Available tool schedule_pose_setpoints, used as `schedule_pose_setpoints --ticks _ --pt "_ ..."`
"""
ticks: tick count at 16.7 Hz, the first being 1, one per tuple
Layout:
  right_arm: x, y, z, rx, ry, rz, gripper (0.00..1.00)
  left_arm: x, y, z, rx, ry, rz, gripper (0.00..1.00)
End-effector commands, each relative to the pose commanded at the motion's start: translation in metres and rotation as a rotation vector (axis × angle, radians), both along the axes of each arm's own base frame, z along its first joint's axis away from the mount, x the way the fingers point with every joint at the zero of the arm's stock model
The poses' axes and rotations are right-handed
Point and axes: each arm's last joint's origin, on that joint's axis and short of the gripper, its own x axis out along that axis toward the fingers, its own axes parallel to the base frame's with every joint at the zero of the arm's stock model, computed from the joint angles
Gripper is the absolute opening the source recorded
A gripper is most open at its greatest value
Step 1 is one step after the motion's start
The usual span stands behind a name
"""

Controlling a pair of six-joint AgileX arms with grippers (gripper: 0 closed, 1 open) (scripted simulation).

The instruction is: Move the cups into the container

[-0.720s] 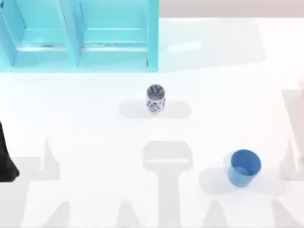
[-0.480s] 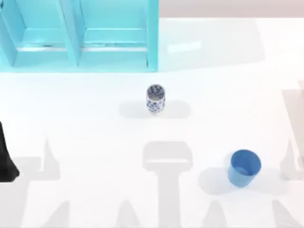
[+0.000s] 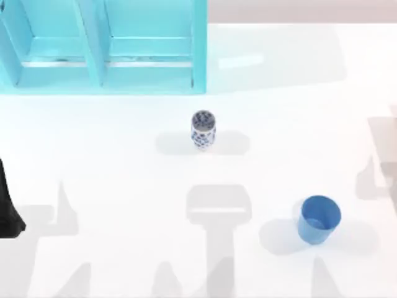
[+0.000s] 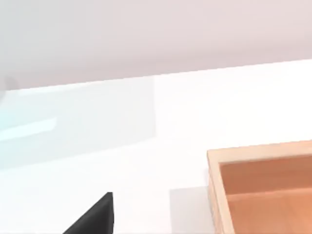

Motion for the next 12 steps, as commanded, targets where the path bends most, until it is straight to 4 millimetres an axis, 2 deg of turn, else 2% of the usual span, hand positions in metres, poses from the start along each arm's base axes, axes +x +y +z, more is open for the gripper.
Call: schedule_pose_setpoints --ticks 4,7,10,12 --pt "0.043 0.005 0.073 0.061 0.168 -0.029 1.00 0.000 0.000 0.000 0.000 0.000 0.000 1.00" --pt "0.093 0.015 0.114 0.103 0.311 -0.042 1.00 0.000 0.000 0.000 0.000 0.000 0.000 1.00" --pt "0.152 0.034 0.132 0.137 0.470 -0.054 1.00 0.000 0.000 0.000 0.000 0.000 0.000 1.00" --pt "0.191 0.054 0.132 0.144 0.570 -0.056 1.00 0.000 0.000 0.000 0.000 0.000 0.000 1.00"
